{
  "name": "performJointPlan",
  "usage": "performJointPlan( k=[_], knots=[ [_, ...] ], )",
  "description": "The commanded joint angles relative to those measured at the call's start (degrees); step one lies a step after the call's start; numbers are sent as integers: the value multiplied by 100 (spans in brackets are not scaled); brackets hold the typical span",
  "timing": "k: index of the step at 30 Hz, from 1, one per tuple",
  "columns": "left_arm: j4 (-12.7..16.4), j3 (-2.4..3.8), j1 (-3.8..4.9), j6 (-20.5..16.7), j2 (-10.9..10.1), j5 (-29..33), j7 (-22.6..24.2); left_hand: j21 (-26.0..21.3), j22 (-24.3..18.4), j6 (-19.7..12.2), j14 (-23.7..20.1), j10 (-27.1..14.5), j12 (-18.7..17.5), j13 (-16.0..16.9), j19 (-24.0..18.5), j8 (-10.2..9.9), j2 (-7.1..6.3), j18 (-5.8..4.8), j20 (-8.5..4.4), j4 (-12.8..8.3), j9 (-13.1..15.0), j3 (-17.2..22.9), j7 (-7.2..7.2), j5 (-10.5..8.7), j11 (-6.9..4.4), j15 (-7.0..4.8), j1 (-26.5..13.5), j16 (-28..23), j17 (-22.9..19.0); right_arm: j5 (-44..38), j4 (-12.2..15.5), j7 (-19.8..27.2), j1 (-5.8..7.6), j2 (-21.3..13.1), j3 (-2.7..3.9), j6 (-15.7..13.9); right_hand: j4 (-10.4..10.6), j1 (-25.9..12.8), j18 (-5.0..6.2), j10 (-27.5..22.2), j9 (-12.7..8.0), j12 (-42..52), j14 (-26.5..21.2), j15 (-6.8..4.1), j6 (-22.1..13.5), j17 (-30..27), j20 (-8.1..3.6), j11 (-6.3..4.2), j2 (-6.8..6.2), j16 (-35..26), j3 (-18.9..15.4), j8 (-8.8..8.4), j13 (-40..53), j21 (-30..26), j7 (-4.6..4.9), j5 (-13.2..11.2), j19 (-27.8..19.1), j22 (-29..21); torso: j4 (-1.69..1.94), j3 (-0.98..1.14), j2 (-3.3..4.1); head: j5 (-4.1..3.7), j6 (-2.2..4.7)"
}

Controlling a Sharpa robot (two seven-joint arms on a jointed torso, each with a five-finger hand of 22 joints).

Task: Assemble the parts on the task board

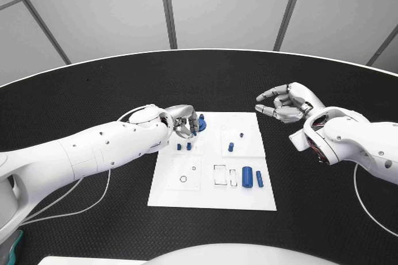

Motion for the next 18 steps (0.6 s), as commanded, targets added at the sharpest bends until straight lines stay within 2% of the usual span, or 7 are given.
performJointPlan(
  k=[1, 7, 12, 18],
  knots=[
    [66, 76, 24, -9, -81, 1, -25, 22, 5, 44, 14, 22, -23, 11, 57, 28, 5, -97, -3, 17, 11, -12, 2, -5, -5, -10, -36, -16, 5, 0, -4, 0, 0, -3, 0, 1, -7, -1, 43, 42, -8, 21, 329, -43, -15, 359, -43, 12, -24, -6, 38, 29, 536, -9, -7, 38, 38, 315, 5, -2, 8, 2, 13],
    [151, 137, 65, 18, -209, 2, -78, 23, 7, 44, 13, 23, -24, 13, 59, 27, 4, -97, -3, 17, 13, -14, 2, -7, -5, -11, -38, -18, -4, 0, -11, -1, 0, -6, 0, 2, -7, -1, 43, 42, -8, 21, 329, -43, -15, 359, -43, 12, -24, -6, 38, 29, 536, -9, -7, 38, 38, 315, 1, -1, 11, 20, 28],
    [115, 152, 82, 131, -264, 4, -130, 25, 13, 48, 16, 26, -27, 17, 62, 25, 3, -99, -3, 17, 17, -21, 2, -12, -6, -12, -46, -19, -7, 0, -15, 0, 0, -4, 0, 3, -7, -1, 43, 42, -8, 21, 329, -43, -15, 359, -43, 12, -24, -6, 38, 29, 536, -9, -7, 38, 38, 315, -6, 2, 15, 28, 34],
    [-7, 155, 85, 275, -221, 11, -158, 28, 19, 51, 16, 28, -30, 22, 66, 24, 2, -101, -3, 19, 20, -29, 1, -18, -8, -13, -53, -21, -16, 0, -15, -1, 0, 0, -1, 4, -7, -1, 43, 42, -8, 21, 329, -43, -15, 359, -43, 12, -24, -6, 38, 29, 536, -9, -7, 38, 38, 315, 0, -1, 26, 45, 42]
  ],
)
